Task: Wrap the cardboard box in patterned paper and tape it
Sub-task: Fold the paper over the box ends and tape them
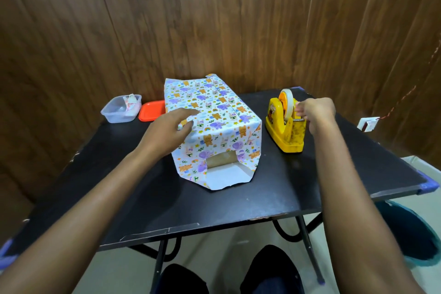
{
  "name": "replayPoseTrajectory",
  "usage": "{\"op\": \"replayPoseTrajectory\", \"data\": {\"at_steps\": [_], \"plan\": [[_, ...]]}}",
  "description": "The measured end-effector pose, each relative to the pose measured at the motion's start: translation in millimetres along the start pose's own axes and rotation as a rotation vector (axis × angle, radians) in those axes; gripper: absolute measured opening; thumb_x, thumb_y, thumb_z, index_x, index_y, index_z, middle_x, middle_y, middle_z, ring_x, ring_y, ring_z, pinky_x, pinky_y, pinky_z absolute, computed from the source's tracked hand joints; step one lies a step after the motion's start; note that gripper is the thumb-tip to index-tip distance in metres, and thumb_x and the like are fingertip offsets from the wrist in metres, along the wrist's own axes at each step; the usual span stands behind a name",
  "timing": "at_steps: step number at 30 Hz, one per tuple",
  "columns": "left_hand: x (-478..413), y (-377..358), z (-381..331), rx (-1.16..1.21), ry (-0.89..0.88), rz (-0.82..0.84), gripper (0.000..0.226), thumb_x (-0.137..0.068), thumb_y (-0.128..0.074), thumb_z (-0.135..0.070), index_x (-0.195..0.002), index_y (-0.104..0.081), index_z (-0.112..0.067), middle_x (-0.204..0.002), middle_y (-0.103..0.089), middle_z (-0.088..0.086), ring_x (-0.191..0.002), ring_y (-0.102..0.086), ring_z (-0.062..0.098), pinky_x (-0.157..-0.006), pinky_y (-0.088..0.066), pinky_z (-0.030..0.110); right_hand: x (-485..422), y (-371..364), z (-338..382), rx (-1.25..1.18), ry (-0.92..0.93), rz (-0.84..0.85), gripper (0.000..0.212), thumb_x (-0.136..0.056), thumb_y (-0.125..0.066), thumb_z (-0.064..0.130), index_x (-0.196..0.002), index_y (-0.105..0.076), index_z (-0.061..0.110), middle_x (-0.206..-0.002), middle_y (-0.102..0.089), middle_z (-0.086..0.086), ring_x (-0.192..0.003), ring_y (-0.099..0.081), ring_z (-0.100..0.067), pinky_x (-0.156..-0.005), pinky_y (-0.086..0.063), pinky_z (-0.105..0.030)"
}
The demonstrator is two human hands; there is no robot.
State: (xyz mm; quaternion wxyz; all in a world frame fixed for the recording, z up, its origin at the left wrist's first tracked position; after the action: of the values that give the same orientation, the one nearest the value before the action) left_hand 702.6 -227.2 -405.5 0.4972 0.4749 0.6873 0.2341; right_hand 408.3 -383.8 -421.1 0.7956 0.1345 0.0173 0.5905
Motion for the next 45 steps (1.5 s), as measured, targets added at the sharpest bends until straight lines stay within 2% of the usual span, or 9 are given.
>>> {"op": "replayPoseTrajectory", "data": {"at_steps": [3, 10, 18, 23, 28, 30, 35, 40, 45], "plan": [[6.8, -4.4, 6.6, -0.074, 0.037, 0.097, 0.044, -0.093, -0.052, -0.036, -0.136, -0.046, -0.029, -0.143, -0.044, -0.01, -0.13, -0.041, 0.012, -0.1, -0.038, 0.037, 5.9, 0.7, -16.8, -0.079, -0.075, 0.104, 0.012, -0.089, -0.058, 0.008, -0.078, -0.064, 0.006, -0.066, -0.058, -0.003, -0.056, -0.05, -0.01, -0.053, -0.039, -0.021], [21.3, -17.0, 26.5, -0.2, 0.034, 0.226, 0.063, -0.091, -0.056, -0.038, -0.147, -0.028, -0.028, -0.154, -0.019, -0.016, -0.141, -0.017, 0.002, -0.104, -0.029, 0.026, 10.0, 1.2, -44.5, -0.256, -0.131, 0.095, 0.019, -0.09, -0.063, 0.016, -0.072, -0.062, 0.011, -0.066, -0.059, -0.001, -0.051, -0.047, -0.007, -0.048, -0.038, -0.019], [26.3, -24.2, 33.4, -0.235, -0.035, 0.105, 0.061, -0.091, -0.057, -0.035, -0.145, -0.03, -0.029, -0.152, -0.026, -0.016, -0.141, -0.018, 0.004, -0.106, -0.031, 0.026, 8.8, -2.7, -55.0, -0.344, -0.137, 0.064, 0.025, -0.088, -0.066, 0.024, -0.067, -0.062, 0.01, -0.057, -0.059, 0.001, -0.045, -0.047, -0.005, -0.042, -0.04, -0.016], [28.0, -27.2, 35.8, -0.271, -0.074, 0.115, 0.064, -0.091, -0.057, -0.037, -0.146, -0.03, -0.02, -0.153, -0.027, -0.005, -0.143, -0.017, 0.012, -0.115, -0.016, 0.033, 12.9, -6.7, -54.7, -0.445, -0.179, 0.062, 0.024, -0.088, -0.066, 0.018, -0.066, -0.06, 0.009, -0.047, -0.059, 0.002, -0.042, -0.048, -0.004, -0.044, -0.041, -0.017], [38.4, -38.6, 26.3, -0.426, -0.178, -0.042, 0.062, -0.09, -0.031, -0.047, -0.14, -0.043, -0.013, -0.146, -0.042, 0.003, -0.139, -0.03, 0.02, -0.112, -0.018, 0.043, 20.6, -6.5, -58.3, -0.507, -0.193, 0.111, 0.026, -0.09, -0.064, 0.019, -0.067, -0.057, 0.009, -0.036, -0.054, 0.005, -0.034, -0.049, -0.004, -0.036, -0.039, -0.012], [39.9, -40.3, 18.2, -0.451, -0.198, -0.108, 0.058, -0.09, -0.031, -0.041, -0.135, -0.049, -0.009, -0.141, -0.048, 0.007, -0.136, -0.035, 0.023, -0.11, -0.022, 0.047, 24.2, -3.0, -61.0, -0.488, -0.189, 0.14, 0.026, -0.092, -0.062, 0.021, -0.07, -0.057, 0.007, -0.04, -0.057, 0.0, -0.043, -0.053, -0.008, -0.039, -0.043, -0.016], [42.3, -51.5, 5.1, -0.416, -0.235, -0.169, 0.048, -0.089, -0.036, -0.031, -0.126, -0.056, -0.008, -0.136, -0.052, 0.007, -0.134, -0.036, 0.023, -0.108, -0.026, 0.049, 31.7, 4.3, -66.5, -0.411, -0.21, 0.211, 0.032, -0.095, -0.055, 0.033, -0.081, -0.052, 0.004, -0.079, -0.063, -0.014, -0.065, -0.061, -0.018, -0.055, -0.049, -0.028], [51.7, -54.6, -4.2, -0.387, -0.253, -0.222, 0.045, -0.088, -0.036, -0.025, -0.121, -0.059, -0.006, -0.134, -0.054, 0.009, -0.133, -0.034, 0.021, -0.108, -0.026, 0.047, 43.4, -5.4, -75.8, -0.341, -0.208, 0.271, 0.044, -0.1, -0.039, 0.041, -0.079, -0.054, 0.004, -0.076, -0.061, -0.01, -0.061, -0.054, -0.015, -0.053, -0.045, -0.026], [67.3, -53.5, -6.3, -0.383, -0.243, -0.288, 0.042, -0.087, -0.039, -0.022, -0.119, -0.06, -0.005, -0.129, -0.056, 0.012, -0.128, -0.038, 0.023, -0.104, -0.029, 0.041, 59.3, -33.4, -80.2, -0.237, -0.13, 0.346, 0.038, -0.101, -0.039, 0.031, -0.075, -0.055, 0.008, -0.069, -0.059, -0.005, -0.056, -0.049, -0.012, -0.051, -0.039, -0.022]]}}
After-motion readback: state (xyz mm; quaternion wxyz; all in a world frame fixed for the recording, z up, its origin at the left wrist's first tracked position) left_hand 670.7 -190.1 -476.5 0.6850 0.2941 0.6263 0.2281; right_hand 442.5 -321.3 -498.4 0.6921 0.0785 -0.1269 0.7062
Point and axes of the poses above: each hand's wrist, its own x-axis away from the middle knuckle, its own y-axis out of the back of the hand, z = x × y, the point moved 3 cm from there along -x, towards the middle knuckle
